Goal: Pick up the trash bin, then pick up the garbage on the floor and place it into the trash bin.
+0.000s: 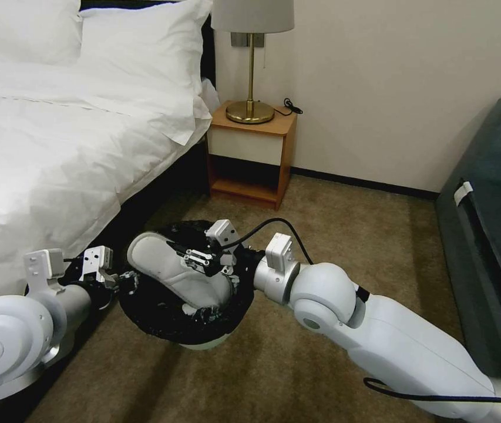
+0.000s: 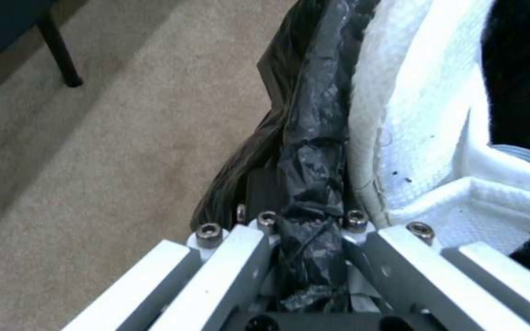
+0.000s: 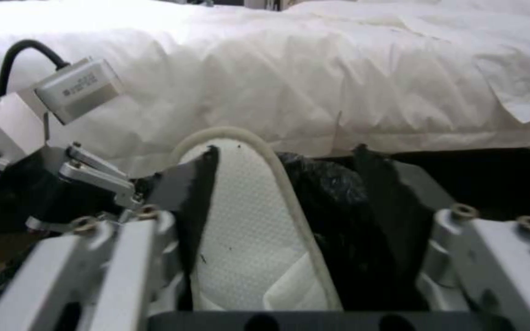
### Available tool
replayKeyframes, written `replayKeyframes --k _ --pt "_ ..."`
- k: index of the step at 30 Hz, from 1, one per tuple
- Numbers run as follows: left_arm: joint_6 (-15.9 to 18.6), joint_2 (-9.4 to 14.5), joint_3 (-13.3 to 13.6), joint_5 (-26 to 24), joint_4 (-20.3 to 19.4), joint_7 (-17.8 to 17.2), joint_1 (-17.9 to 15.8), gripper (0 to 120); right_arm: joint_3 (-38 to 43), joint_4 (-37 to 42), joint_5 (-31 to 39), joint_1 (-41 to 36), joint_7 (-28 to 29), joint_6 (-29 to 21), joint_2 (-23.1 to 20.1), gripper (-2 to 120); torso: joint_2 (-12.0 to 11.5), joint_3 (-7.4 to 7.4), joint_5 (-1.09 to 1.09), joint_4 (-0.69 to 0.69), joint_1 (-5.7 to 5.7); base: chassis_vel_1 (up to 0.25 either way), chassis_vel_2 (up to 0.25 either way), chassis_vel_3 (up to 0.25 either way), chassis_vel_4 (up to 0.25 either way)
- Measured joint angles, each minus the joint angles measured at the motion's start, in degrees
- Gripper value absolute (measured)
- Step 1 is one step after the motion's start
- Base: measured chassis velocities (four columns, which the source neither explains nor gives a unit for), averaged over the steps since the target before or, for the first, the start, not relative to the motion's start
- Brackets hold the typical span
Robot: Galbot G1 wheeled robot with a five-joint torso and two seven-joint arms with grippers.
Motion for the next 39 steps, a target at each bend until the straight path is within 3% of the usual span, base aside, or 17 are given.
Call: replayKeyframes --k 2,6,10,14,16,18,20,25,27,31,39 --pt "0.00 0.04 -0.05 0.00 0.02 0.02 -0.07 2 0.18 0.12 0.00 -0.16 0.02 0.00 -0.16 68 0.00 0.00 0.00 0.00 0.00 0.000 0.000 0.000 0.000" --pt "0.00 0.07 -0.41 0.01 0.10 0.24 -0.10 2 1.07 1.06 1.10 -1.12 1.21 -0.53 -0.92 90 0.00 0.00 0.00 -0.01 0.00 0.000 0.000 0.000 0.000" --pt "0.00 -0.19 -0.44 0.17 0.18 0.43 -0.03 2 1.96 1.73 2.37 -1.18 2.04 -0.82 -0.86 99 0.00 0.00 0.00 0.00 0.00 0.000 0.000 0.000 0.000" --pt "0.00 -0.25 -0.48 0.24 0.18 0.57 -0.02 2 3.10 2.37 4.59 -0.96 3.04 -0.83 -0.53 100 0.00 0.00 0.00 -0.01 0.00 0.000 0.000 0.000 0.000" --pt "0.01 -0.47 -0.62 1.00 0.30 1.09 0.03 2 5.82 4.03 11.01 -0.80 6.38 -0.91 0.06 100 0.00 0.00 0.00 0.00 0.00 0.000 0.000 0.000 0.000" --pt "0.01 -0.55 -0.65 1.59 0.38 1.50 0.12 2 6.54 4.36 12.44 -0.82 7.31 -0.92 0.09 100 0.00 0.00 0.00 0.00 0.00 0.000 0.000 0.000 0.000" --pt "0.01 -0.83 -0.77 4.23 0.57 3.39 0.55 2 10.23 5.03 16.27 -1.47 10.88 -0.75 -0.48 100 0.00 0.00 0.00 0.01 0.00 0.000 0.000 0.000 0.000" --pt "0.01 -0.86 -0.78 5.53 0.05 4.59 0.46 2 19.83 4.76 18.49 -5.35 11.74 0.55 -3.34 100 0.00 0.00 0.02 -0.01 0.00 0.000 0.000 0.000 0.000" --pt "0.02 -0.94 -0.82 6.18 0.05 5.05 0.46 2 21.58 4.67 18.61 -6.46 11.63 0.87 -3.85 100 0.00 0.00 0.01 -0.01 0.00 0.000 0.000 0.000 0.000" --pt "0.02 -1.92 -1.54 15.03 1.32 10.58 1.23 2 28.67 4.51 17.59 -13.50 11.48 2.14 -5.73 100 0.00 0.00 0.01 0.00 0.00 0.000 0.000 0.000 0.000" --pt "0.02 -2.49 -2.64 18.10 1.84 13.19 1.35 2 40.98 5.72 9.76 -28.39 11.18 1.70 -6.64 100 0.00 -0.01 0.02 -0.01 -0.01 0.000 0.000 0.000 0.000"
